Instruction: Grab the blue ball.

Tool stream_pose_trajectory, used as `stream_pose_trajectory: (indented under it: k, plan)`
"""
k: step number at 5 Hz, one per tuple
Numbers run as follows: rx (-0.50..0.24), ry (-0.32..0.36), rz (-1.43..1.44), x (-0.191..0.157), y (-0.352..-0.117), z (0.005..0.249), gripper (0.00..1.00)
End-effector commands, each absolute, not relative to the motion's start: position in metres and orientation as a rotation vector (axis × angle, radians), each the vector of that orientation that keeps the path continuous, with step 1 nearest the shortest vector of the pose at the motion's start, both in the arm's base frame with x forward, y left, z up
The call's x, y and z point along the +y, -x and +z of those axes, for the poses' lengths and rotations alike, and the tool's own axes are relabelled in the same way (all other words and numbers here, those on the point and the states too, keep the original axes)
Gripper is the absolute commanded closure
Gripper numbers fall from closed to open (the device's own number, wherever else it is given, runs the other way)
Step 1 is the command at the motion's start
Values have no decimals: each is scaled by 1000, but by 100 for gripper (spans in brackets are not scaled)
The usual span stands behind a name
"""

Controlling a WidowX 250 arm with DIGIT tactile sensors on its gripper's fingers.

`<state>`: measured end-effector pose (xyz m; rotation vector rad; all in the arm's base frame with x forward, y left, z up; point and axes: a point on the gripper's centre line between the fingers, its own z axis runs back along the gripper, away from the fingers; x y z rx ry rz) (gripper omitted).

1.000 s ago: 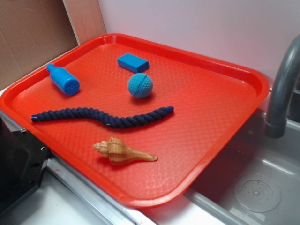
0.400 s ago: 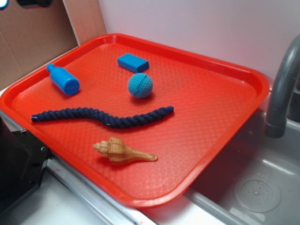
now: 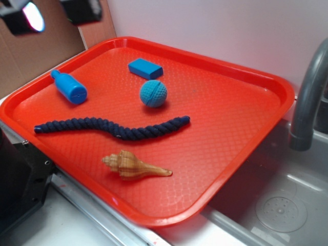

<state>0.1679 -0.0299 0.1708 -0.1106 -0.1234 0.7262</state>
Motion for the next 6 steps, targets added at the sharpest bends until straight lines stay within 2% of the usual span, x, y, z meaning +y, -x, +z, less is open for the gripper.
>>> stream_pose_trajectory:
  k: [1,2,3,6]
  plan:
    - [-174,147,860,-32,-206,143,0]
    - [-161,159,875,-33,-235,120,0]
    - [-148,122,865,-37,-254,96,0]
    - [-104,-18,853,-40,-276,40,0]
